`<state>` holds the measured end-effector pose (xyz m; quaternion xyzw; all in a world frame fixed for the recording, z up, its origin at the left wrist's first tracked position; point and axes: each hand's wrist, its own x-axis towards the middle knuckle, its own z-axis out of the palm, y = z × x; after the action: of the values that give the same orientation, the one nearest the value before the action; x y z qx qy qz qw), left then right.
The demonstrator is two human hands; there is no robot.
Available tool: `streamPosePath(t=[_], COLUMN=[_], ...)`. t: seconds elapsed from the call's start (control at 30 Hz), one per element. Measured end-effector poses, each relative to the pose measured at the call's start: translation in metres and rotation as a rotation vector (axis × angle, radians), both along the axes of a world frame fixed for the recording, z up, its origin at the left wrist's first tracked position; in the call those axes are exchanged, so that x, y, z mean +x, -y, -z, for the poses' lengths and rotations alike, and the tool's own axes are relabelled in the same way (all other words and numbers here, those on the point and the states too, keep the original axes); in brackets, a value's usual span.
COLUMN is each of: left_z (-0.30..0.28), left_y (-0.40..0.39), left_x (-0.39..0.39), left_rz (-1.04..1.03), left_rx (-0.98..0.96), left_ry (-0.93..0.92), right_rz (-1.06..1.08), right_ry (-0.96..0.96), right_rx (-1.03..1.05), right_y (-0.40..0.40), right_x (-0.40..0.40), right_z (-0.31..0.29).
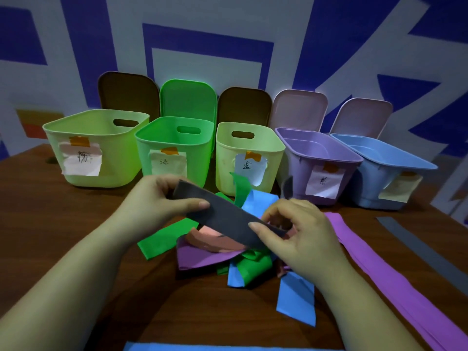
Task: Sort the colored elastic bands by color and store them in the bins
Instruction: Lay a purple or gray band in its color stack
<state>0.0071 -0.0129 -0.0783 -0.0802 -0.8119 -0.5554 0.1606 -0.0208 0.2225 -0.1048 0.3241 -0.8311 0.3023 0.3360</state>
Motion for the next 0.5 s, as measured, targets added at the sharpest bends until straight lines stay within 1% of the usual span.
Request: streamPosePath(t=[0.13,0.2,0.27,0.37,0.4,0.5], left_z=[0.004,0.004,0.006,0.013,0.015,0.018], left_y=[0.005,0.009,0.011,0.013,0.014,0.018], left_x=[-0.003,-0.006,-0.009,-0.016,-0.017,-0.021], left_rz=[-0.106,-0.171,-0.2,-0.244,-0.251,-0.269], left_rx=[0.157,0.253,0.335,0.404,0.411,0.453], left_ry=[-0.056,-0.076,-0.073,-0.032,-0.019,0.02], right_rz=[0.109,0.182,0.219,0.217,0.225,0.27], right_ry=[0.076,0.144,0.277,0.477,0.509,0.521], right_rx=[0.197,0.254,0.236,0.101,0.076,0.054], right_y=[-0.012,-0.023,-0.033,-0.044,-0.046,-0.05], right_x=[-0.01,-0.018,-0.021,-0.024,-0.026,-0.029], right_z=[0.003,0.005,0.003,0.003,0.003,0.004])
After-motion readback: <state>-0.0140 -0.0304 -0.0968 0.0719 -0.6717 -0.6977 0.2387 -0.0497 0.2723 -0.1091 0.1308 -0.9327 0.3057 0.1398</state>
